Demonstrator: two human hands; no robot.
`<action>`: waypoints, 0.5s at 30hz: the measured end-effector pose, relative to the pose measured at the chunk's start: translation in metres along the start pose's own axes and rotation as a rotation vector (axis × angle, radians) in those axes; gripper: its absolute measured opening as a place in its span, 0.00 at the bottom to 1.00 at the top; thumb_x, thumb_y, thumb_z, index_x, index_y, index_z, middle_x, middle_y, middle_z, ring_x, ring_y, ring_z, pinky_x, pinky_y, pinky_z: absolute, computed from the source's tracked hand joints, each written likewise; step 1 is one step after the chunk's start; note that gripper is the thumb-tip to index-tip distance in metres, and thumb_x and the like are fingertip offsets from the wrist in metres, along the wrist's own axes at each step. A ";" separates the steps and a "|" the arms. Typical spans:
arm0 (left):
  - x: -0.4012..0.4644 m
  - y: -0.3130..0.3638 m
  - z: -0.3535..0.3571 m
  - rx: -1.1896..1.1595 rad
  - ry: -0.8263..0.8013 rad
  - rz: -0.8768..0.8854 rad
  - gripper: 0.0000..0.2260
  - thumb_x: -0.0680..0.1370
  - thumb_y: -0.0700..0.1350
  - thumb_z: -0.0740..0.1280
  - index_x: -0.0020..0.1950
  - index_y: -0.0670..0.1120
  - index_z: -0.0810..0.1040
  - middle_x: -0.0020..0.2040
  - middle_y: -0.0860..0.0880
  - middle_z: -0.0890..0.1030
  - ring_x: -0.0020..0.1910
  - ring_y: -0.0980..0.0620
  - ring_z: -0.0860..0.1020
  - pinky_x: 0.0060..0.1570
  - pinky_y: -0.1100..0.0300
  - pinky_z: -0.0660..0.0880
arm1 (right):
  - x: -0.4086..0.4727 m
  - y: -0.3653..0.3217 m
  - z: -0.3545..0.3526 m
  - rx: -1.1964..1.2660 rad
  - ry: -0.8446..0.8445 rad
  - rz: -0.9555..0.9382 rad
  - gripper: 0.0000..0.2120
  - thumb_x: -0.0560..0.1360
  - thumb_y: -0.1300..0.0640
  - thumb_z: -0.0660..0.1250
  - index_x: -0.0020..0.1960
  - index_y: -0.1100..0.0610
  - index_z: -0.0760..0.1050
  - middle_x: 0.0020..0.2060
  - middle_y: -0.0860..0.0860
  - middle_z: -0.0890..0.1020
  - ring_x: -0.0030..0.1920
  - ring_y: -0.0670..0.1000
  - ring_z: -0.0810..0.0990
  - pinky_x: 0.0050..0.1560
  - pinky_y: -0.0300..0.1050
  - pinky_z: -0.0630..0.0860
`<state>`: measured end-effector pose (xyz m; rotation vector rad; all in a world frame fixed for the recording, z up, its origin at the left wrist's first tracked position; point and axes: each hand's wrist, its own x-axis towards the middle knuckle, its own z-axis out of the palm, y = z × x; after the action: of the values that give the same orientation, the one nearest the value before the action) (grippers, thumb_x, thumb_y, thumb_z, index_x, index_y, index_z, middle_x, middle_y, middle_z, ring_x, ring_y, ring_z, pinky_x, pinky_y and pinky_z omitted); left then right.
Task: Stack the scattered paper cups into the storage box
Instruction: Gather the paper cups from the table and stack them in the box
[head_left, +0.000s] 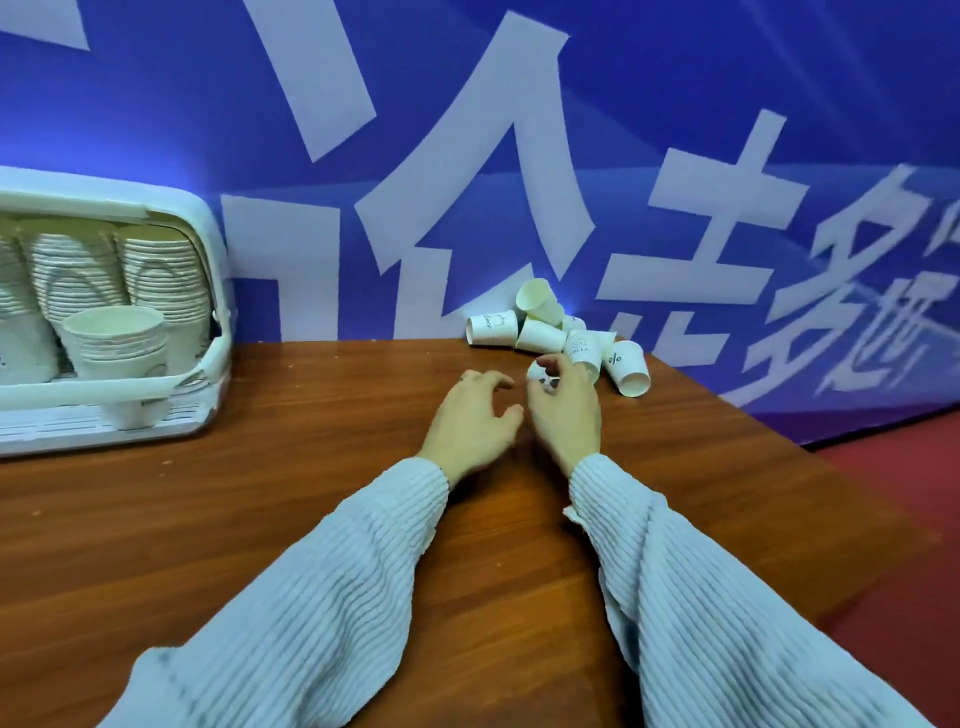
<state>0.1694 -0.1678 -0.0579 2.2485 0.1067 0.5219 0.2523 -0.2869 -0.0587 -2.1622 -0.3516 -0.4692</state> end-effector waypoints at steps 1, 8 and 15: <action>-0.002 0.001 0.012 -0.053 -0.009 -0.043 0.19 0.79 0.53 0.67 0.69 0.52 0.74 0.66 0.50 0.72 0.65 0.49 0.75 0.65 0.56 0.70 | 0.002 0.013 -0.002 -0.048 0.057 0.035 0.12 0.77 0.51 0.68 0.59 0.50 0.75 0.58 0.51 0.79 0.59 0.55 0.77 0.56 0.50 0.74; -0.005 -0.007 0.041 -0.011 0.021 -0.050 0.25 0.79 0.53 0.66 0.75 0.53 0.67 0.71 0.51 0.66 0.70 0.49 0.70 0.68 0.53 0.68 | 0.025 0.046 0.002 -0.078 -0.017 0.205 0.19 0.75 0.43 0.71 0.56 0.51 0.67 0.52 0.54 0.82 0.54 0.61 0.80 0.53 0.56 0.76; -0.005 -0.015 0.037 0.366 0.233 0.082 0.44 0.73 0.51 0.73 0.82 0.56 0.50 0.81 0.48 0.57 0.81 0.45 0.52 0.78 0.42 0.53 | 0.010 0.027 0.003 0.443 -0.170 -0.069 0.08 0.69 0.59 0.65 0.47 0.52 0.72 0.31 0.45 0.72 0.34 0.48 0.70 0.39 0.46 0.68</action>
<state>0.1809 -0.1855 -0.0924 2.5457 0.2464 0.8668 0.2732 -0.2996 -0.0747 -1.7643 -0.5684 -0.2183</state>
